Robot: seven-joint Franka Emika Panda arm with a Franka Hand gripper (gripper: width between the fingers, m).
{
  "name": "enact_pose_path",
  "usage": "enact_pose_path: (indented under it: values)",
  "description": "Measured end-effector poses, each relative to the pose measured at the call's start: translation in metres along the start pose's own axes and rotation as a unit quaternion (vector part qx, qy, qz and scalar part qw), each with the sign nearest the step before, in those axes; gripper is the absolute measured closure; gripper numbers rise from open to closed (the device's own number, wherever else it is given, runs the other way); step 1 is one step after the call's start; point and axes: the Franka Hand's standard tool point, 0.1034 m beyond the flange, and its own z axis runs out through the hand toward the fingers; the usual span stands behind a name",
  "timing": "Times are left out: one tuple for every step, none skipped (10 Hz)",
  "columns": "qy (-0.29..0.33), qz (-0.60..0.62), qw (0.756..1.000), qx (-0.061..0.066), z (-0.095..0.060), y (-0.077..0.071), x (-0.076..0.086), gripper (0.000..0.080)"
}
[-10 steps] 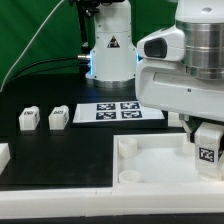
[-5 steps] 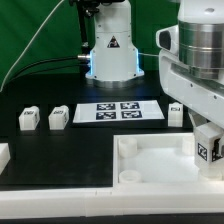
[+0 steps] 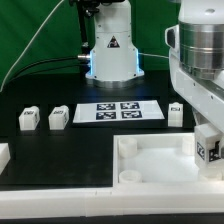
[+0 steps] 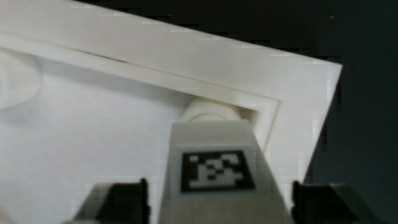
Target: Assemble one leg
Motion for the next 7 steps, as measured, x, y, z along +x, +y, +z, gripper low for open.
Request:
enact_pose_path:
  values:
    - [0.0,-0.012,1.0,0.0,0.0001,0.0,-0.0002,0.0281]
    - [0.0,-0.013,1.0,0.0,0.0004,0.0001,-0.0006,0.0177]
    - [0.0,-0.026,1.0,-0.001,0.0012,0.0003,-0.0008,0.0158]
    - [0.001,-0.106,0.994,-0.001,0.0012,0.0004,0.0001,0.0158]
    - [0.0,-0.168,0.986,-0.001,0.0012,0.0005,0.0007,0.0151]
    - [0.001,-0.215,0.977,-0.001,0.0012,0.0005,0.0013,0.0151]
    - [0.0,-0.278,0.961,-0.001,0.0011,0.0005,0.0023,0.015]
